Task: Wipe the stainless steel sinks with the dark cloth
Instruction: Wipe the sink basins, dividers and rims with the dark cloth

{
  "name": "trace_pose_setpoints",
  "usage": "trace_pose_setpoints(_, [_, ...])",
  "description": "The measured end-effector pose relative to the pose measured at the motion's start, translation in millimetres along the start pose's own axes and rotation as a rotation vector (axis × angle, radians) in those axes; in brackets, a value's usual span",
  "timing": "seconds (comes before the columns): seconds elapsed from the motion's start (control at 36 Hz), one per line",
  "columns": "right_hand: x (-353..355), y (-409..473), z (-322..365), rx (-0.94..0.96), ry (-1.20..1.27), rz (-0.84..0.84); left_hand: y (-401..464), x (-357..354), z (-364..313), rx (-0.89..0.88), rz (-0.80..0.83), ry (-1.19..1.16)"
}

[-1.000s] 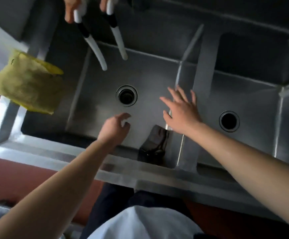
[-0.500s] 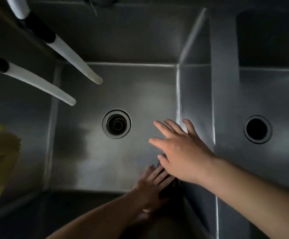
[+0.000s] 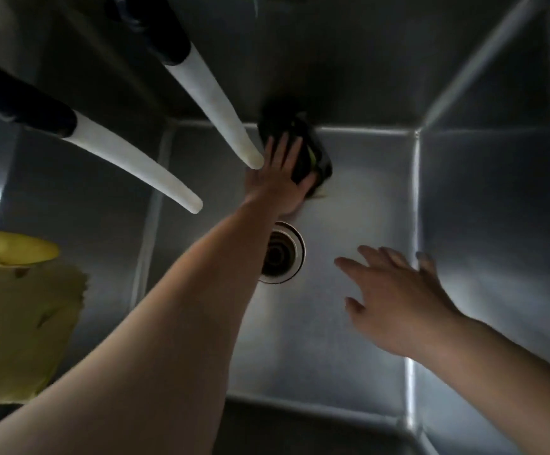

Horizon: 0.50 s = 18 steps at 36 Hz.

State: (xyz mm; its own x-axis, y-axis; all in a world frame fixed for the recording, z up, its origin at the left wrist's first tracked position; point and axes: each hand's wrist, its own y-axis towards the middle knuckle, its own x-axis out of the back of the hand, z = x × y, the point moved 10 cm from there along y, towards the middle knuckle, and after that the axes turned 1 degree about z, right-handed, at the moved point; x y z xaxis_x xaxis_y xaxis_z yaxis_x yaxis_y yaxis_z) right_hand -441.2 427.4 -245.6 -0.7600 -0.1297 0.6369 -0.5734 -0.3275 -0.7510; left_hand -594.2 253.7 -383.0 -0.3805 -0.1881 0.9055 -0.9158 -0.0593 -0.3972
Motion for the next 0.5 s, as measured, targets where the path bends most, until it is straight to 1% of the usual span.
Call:
trace_pose_setpoints(0.08, [-11.5,10.0,14.9,0.035,0.036,-0.004,4.3,3.1,43.9,0.051,-0.012,-0.010])
trace_pose_setpoints(0.17, [-24.1,17.4,22.3,0.047,0.076,-0.006,-7.1,12.8,93.2,0.177,-0.054,-0.063])
trace_pose_setpoints(0.28, [-41.1,24.1,17.6,0.018,0.064,0.016,-30.7,26.4,165.8,0.348,-0.103,0.019])
trace_pose_setpoints(0.36, [-58.5,24.5,8.6,-0.011,0.042,0.069,-45.5,25.6,185.8,0.313,-0.051,0.117])
trace_pose_setpoints(0.44, [-77.5,21.0,3.4,-0.039,0.055,0.115,-66.7,20.5,184.7,0.295,-0.018,0.047])
trace_pose_setpoints(0.5, [-87.8,18.5,2.7,-0.050,0.079,0.143,-83.4,13.2,177.6,0.243,0.016,0.046])
